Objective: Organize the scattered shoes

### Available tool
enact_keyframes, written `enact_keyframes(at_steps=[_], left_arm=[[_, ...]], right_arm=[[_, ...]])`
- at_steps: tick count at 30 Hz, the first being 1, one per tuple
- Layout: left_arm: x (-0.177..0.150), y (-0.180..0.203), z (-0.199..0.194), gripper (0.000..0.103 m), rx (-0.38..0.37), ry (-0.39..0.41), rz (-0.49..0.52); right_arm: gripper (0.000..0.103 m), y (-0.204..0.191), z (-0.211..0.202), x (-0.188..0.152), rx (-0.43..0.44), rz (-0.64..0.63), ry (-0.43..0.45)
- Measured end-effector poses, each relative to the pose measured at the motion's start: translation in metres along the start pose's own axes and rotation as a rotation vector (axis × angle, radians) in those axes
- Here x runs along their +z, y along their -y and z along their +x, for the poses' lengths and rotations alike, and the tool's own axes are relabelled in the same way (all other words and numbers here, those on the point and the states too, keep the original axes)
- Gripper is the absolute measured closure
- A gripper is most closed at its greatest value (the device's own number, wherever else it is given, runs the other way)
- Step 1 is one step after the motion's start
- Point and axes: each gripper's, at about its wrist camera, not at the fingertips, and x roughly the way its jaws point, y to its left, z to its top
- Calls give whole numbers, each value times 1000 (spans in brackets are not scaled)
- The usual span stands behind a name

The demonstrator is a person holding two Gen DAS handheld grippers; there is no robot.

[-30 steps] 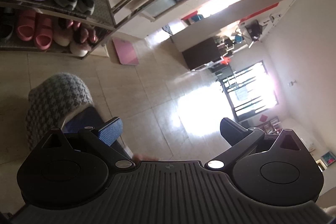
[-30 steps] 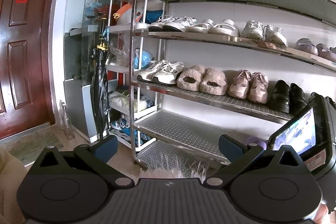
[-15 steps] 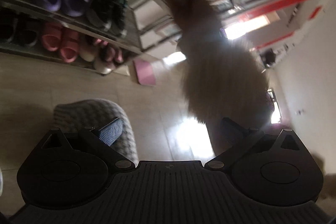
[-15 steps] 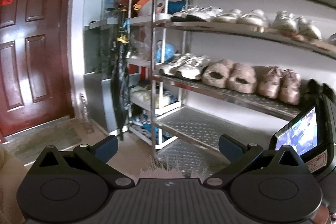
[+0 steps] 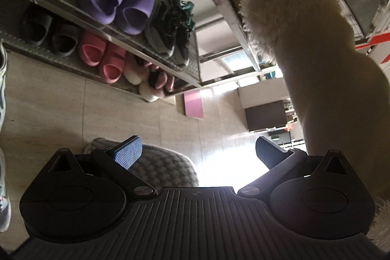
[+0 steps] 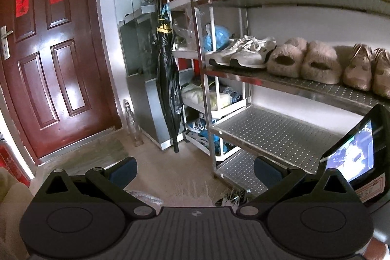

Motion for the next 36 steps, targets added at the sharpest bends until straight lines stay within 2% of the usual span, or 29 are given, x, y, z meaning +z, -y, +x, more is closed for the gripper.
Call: enact_keyframes(at_steps=[6, 16, 22, 26, 30, 33, 36], left_arm=[[-4, -1, 6, 1, -3, -23, -4], [-21, 19, -9, 1, -25, 13, 35], [-40, 43, -20, 1, -67, 32, 90], [-52, 53, -37, 1, -88, 94, 105], [-66, 64, -59, 1, -83, 191, 115], [-73, 67, -74, 1, -86, 278, 86], [-80, 69, -85, 1, -79, 327, 60]], right_arm=[[1, 4, 7, 2, 21, 8, -12], [1, 10, 18, 5, 57, 20, -31], [1, -20, -11, 7, 69, -39, -9], [1, -41, -30, 9, 76, -79, 6], [1, -61, -48, 11, 84, -119, 21], [1, -77, -63, 12, 89, -148, 32], [1, -92, -77, 13, 95, -178, 44]])
